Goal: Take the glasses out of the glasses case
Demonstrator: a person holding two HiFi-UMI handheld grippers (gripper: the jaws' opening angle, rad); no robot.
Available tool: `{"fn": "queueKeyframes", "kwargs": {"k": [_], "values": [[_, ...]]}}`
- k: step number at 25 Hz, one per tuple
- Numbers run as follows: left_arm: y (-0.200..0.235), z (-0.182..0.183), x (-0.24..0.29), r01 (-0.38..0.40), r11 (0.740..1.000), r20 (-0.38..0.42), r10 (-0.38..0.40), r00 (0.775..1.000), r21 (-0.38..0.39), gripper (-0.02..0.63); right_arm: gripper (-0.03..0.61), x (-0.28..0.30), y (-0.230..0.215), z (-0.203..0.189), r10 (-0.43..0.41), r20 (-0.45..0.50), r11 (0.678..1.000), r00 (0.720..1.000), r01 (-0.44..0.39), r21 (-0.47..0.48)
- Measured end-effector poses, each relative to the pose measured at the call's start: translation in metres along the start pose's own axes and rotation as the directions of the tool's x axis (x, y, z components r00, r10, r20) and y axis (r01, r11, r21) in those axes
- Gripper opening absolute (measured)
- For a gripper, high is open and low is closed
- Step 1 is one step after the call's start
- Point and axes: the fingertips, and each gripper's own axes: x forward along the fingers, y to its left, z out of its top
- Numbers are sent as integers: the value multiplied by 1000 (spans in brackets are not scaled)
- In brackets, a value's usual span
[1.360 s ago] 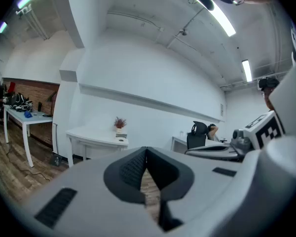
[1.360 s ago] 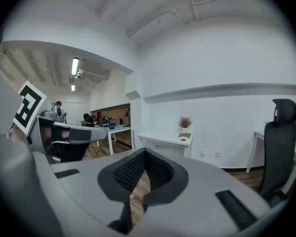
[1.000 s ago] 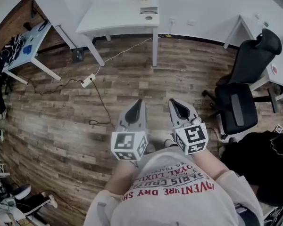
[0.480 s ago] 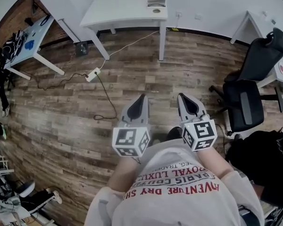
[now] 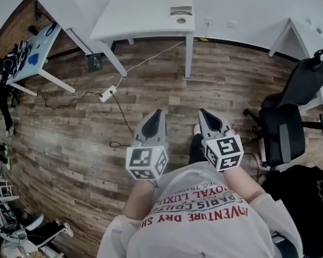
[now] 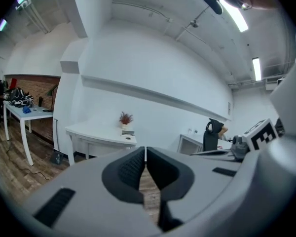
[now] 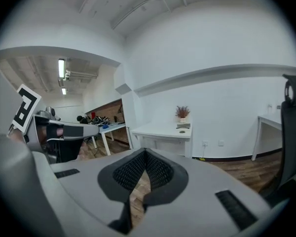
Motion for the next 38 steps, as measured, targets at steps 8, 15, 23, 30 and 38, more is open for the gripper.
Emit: {"fn": "queueKeyframes", "kwargs": {"k": [8, 15, 23, 30, 38], "values": [[27, 35, 124, -76, 997, -16, 76, 997, -29, 0, 12, 101, -70, 45, 128, -47, 991, 991, -130, -38], [29, 60, 243, -65, 997, -23, 64, 998, -44, 0, 12, 173, -166, 78, 120, -73, 990, 990, -125, -69], [41, 65, 334, -59, 996, -66, 55, 996, -63, 0, 12, 238, -232, 89, 96, -114, 993, 989, -104, -61], [78, 66, 401, -37, 996, -101, 29, 994, -81, 0, 12, 299, -264, 97, 68, -132, 998, 989, -69, 1], [135, 116, 510, 91, 996, -109, -90, 990, 7, 0, 12, 396, -300, 134, -54, -146, 998, 988, 57, 22]]}}
